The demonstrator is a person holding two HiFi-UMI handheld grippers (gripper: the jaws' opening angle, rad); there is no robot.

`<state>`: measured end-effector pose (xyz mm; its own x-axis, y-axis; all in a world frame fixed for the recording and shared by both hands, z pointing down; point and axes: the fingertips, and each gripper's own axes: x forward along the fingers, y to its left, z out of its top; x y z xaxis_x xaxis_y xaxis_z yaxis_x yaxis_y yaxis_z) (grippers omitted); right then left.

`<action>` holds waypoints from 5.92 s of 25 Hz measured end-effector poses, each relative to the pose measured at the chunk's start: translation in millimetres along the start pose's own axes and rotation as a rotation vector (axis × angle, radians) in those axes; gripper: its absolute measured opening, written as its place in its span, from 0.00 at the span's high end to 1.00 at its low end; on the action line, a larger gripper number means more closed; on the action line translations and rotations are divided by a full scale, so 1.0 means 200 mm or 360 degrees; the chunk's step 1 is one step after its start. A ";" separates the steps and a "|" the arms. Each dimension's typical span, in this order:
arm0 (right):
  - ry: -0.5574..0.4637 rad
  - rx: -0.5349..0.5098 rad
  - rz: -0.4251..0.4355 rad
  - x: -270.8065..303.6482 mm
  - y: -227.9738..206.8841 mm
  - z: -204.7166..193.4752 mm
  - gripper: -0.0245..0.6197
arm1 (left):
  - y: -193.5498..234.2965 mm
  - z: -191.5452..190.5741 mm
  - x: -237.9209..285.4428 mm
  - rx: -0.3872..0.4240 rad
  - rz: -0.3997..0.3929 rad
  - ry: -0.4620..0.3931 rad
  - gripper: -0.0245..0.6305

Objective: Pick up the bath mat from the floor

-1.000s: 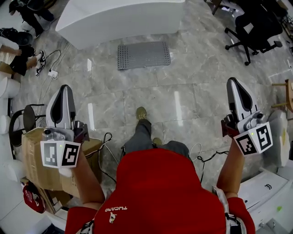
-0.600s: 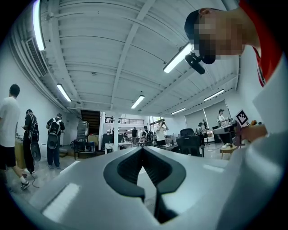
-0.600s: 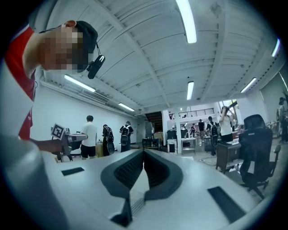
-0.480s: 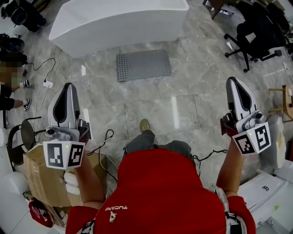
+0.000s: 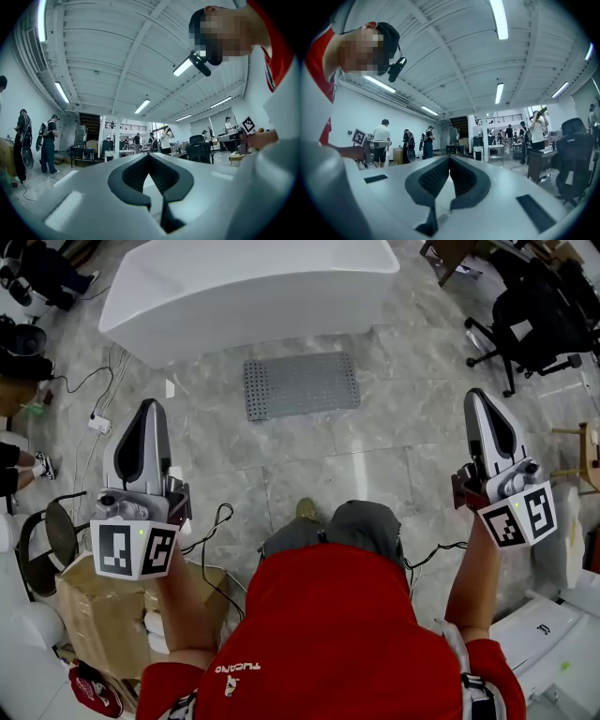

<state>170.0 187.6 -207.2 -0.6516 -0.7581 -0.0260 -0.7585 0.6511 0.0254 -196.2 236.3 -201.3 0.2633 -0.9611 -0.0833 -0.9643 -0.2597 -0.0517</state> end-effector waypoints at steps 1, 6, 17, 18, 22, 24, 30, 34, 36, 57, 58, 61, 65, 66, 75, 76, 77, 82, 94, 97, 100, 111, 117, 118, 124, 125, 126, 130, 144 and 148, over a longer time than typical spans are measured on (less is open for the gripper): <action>0.0003 -0.0005 -0.0004 0.03 -0.01 0.00 0.96 | 0.02 -0.01 0.02 -0.0002 -0.0003 0.0003 0.96; 0.0031 -0.0019 0.0011 0.15 -0.03 -0.02 0.96 | 0.11 -0.06 0.11 -0.0017 0.0002 0.0026 0.96; 0.0046 0.0002 0.0076 0.41 -0.25 -0.10 0.96 | 0.17 -0.13 0.36 -0.0010 0.0057 0.0078 0.96; 0.0045 0.0006 0.0081 0.44 -0.28 -0.10 0.96 | 0.18 -0.13 0.40 -0.0012 0.0064 0.0084 0.96; 0.0045 -0.0008 0.0090 0.55 -0.42 -0.12 0.96 | 0.21 -0.15 0.55 -0.0009 0.0116 0.0092 0.96; 0.0050 -0.0021 0.0083 0.60 -0.51 -0.14 0.96 | 0.23 -0.16 0.62 -0.0003 0.0146 0.0089 0.96; 0.0053 -0.0029 0.0082 0.79 -0.79 -0.18 0.96 | 0.26 -0.17 0.87 0.0038 0.0225 0.0100 0.96; 0.0045 -0.0021 0.0103 0.90 -0.92 -0.19 0.96 | 0.29 -0.16 1.00 0.0067 0.0272 0.0089 0.96; 0.0044 -0.0027 0.0108 0.96 -0.97 -0.20 0.96 | 0.31 -0.17 1.06 0.0080 0.0291 0.0093 0.96; 0.0126 0.0006 0.0073 1.32 -1.01 -0.53 0.96 | 0.59 -0.55 1.33 0.0074 0.0261 0.0144 0.96; 0.0131 0.0005 0.0070 1.33 -1.00 -0.56 0.96 | 0.60 -0.59 1.33 0.0072 0.0258 0.0144 0.96; 0.0148 0.0010 0.0064 1.36 -0.99 -0.67 0.96 | 0.64 -0.70 1.35 0.0060 0.0260 0.0148 0.96; 0.0166 0.0027 0.0065 1.41 -0.99 -0.81 0.96 | 0.68 -0.86 1.36 0.0040 0.0271 0.0161 0.96; 0.0169 0.0032 0.0067 1.41 -0.99 -0.84 0.96 | 0.68 -0.89 1.37 0.0037 0.0274 0.0163 0.96; 0.0185 0.0045 0.0057 1.51 -1.05 -1.19 0.96 | 0.73 -1.22 1.42 0.0039 0.0293 0.0165 0.95; 0.0187 0.0044 0.0057 1.52 -1.06 -1.23 0.96 | 0.74 -1.26 1.42 0.0040 0.0294 0.0166 0.95; 0.0188 0.0043 0.0057 1.52 -1.07 -1.27 0.96 | 0.74 -1.30 1.43 0.0040 0.0295 0.0165 0.96; 0.0188 0.0023 0.0043 1.57 -1.09 -1.48 0.96 | 0.75 -1.52 1.47 0.0040 0.0287 0.0165 0.95; 0.0260 0.0019 0.0024 1.64 -1.10 -2.08 0.96 | 0.80 -2.16 1.49 0.0021 0.0278 0.0236 0.95; 0.0284 0.0030 0.0001 1.66 -1.12 -2.22 0.96 | 0.83 -2.34 1.50 0.0011 0.0286 0.0287 0.95; 0.0321 0.0042 -0.0006 1.67 -1.14 -2.38 0.96 | 0.84 -2.52 1.52 0.0000 0.0259 0.0352 0.95; 0.0575 0.0019 0.0013 1.76 -1.16 -2.98 0.81 | 0.89 -3.12 1.51 -0.0126 0.0218 0.0588 0.87; 0.0751 0.0026 -0.0011 1.76 -1.21 -3.27 0.75 | 0.92 -3.46 1.49 -0.0234 0.0213 0.0778 0.78; 0.0779 0.0036 -0.0021 1.75 -1.22 -3.32 0.74 | 0.92 -3.51 1.49 -0.0249 0.0212 0.0809 0.77; 0.0910 0.0112 -0.0071 1.74 -1.32 -3.62 0.71 | 0.93 -3.84 1.50 -0.0276 0.0203 0.0966 0.74; 0.0931 0.0117 -0.0074 1.74 -1.33 -3.66 0.71 | 0.93 -3.90 1.50 -0.0278 0.0204 0.0992 0.73; 0.0952 0.0122 -0.0076 1.74 -1.34 -3.71 0.70 | 0.93 -3.94 1.50 -0.0281 0.0208 0.1018 0.72; 0.1045 0.0157 -0.0086 1.74 -1.37 -3.91 0.68 | 0.94 -4.15 1.50 -0.0287 0.0223 0.1141 0.69; 0.1414 0.0308 -0.0149 1.67 -1.49 -4.68 0.63 | 0.92 -4.83 1.43 -0.0414 0.0219 0.1498 0.64; 0.1537 0.0358 -0.0171 1.62 -1.51 -4.89 0.61 | 0.93 -4.99 1.36 -0.0466 0.0263 0.1606 0.61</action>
<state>190.2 -290.1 753.3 -0.3739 -0.4528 0.8094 -0.8613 0.4933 -0.1218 -332.5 -166.7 759.0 0.1130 -0.5848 0.8033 -0.9905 -0.0024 0.1376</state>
